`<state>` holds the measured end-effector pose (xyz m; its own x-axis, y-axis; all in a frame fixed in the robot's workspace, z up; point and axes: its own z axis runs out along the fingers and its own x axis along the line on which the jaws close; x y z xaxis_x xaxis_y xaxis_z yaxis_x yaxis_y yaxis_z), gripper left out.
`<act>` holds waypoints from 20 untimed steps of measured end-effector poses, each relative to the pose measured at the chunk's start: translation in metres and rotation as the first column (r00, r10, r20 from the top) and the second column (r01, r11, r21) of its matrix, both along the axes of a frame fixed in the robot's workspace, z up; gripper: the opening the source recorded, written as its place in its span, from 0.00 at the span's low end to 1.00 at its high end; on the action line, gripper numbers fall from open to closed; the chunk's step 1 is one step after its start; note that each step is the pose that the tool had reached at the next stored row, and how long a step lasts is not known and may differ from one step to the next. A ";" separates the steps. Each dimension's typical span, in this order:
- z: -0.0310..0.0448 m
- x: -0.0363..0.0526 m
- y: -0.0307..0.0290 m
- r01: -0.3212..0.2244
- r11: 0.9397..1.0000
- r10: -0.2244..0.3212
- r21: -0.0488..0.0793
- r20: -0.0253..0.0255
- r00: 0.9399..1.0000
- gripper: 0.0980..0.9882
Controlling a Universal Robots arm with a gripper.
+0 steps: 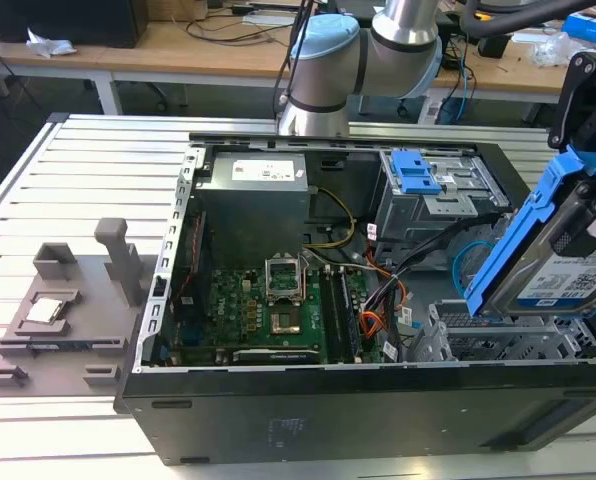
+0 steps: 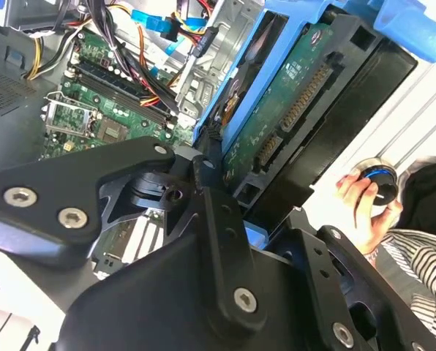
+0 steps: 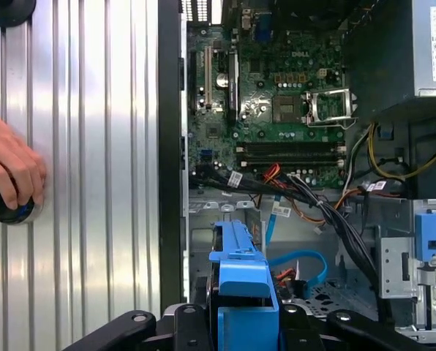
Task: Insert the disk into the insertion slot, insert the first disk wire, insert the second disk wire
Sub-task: 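Insert the disk into the insertion slot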
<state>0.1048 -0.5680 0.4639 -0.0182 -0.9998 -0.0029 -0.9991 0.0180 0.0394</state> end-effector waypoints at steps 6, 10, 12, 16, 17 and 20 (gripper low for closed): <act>-0.0030 -0.0041 0.0007 0.000 1.000 0.000 0.000 0.000 1.000 0.30; -0.0064 -0.0067 0.0007 0.000 1.000 0.000 0.000 0.000 1.000 0.30; -0.0085 -0.0074 0.0007 0.000 1.000 0.000 0.000 0.000 1.000 0.30; -0.0134 -0.0080 0.0007 0.000 1.000 0.000 0.000 0.000 1.000 0.30; -0.0143 -0.0082 0.0007 0.000 1.000 0.000 0.000 0.000 1.000 0.30; -0.0170 -0.0085 0.0007 0.000 1.000 0.000 0.000 0.000 1.000 0.30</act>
